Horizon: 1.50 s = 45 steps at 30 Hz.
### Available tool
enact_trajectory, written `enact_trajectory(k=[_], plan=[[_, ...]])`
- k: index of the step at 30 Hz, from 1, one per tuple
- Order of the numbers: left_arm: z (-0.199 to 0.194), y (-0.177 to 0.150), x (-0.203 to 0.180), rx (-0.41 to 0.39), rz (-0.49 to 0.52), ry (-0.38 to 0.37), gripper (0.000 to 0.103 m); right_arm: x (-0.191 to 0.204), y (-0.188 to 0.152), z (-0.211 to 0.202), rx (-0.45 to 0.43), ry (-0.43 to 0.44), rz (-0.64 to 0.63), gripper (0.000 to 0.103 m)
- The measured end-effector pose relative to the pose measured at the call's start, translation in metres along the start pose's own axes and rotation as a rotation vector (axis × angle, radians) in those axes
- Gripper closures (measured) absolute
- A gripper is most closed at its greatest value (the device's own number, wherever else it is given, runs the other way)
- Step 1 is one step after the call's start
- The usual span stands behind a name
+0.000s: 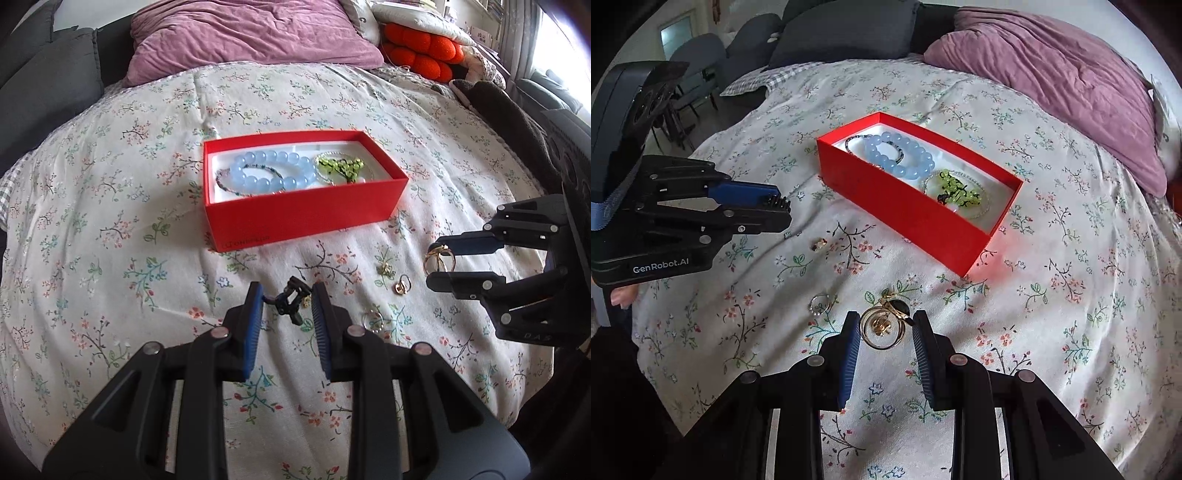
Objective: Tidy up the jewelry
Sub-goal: 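Lift the hair clip and gold ring and carry both toward the red box, then lower the clip and ring into the red box and open both tools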
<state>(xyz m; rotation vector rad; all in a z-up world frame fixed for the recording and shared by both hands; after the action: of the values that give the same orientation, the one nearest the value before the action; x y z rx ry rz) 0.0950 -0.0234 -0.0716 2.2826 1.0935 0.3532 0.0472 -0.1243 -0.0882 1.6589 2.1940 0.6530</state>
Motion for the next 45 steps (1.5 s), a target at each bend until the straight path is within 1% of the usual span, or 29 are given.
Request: enact_trajectory(k=[4,9,16,22,27,33,37,41,45], plan=[[-0.003,0.01,0.005,-0.003,-0.024,0.015,0.074,-0.004,0.01,-0.006,-0.017,-0.012,0.025,0.074],[-0.007,0.028,0.008,-0.03,-0.05,0.014,0.074,-0.013,0.027,-0.014,-0.051,-0.021,0.063,0.074],[-0.003,0.046,0.018,-0.052,-0.096,0.034,0.074,-0.025,0.051,-0.019,-0.103,-0.026,0.133,0.074],[0.011,0.06,0.026,-0.052,-0.165,0.041,0.074,-0.034,0.07,-0.011,-0.131,-0.021,0.193,0.074],[0.026,0.067,0.029,-0.05,-0.179,0.063,0.074,-0.044,0.084,-0.002,-0.153,-0.028,0.239,0.074],[0.046,0.073,0.037,-0.043,-0.196,0.107,0.074,-0.059,0.098,0.013,-0.163,-0.028,0.306,0.074],[0.053,0.077,0.041,-0.05,-0.231,0.099,0.074,-0.067,0.104,0.022,-0.166,-0.04,0.329,0.074],[0.056,0.083,0.043,-0.061,-0.242,0.098,0.074,-0.073,0.107,0.032,-0.158,-0.065,0.331,0.074],[0.058,0.088,0.043,-0.064,-0.252,0.082,0.074,-0.075,0.108,0.041,-0.146,-0.064,0.337,0.073]])
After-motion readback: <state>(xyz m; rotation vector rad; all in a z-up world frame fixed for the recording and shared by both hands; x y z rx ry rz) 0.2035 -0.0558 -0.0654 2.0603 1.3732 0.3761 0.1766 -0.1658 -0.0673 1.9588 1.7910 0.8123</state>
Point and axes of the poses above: each gripper's, at about its wrist camera, not at the fingertips, and z roughly the way its jaws point, x to its left, y to its top, the point moved 10 cm from there along z, roughly the way its jaws point, and after that the axes turned 1 degree about y, right-handed, at the moved point
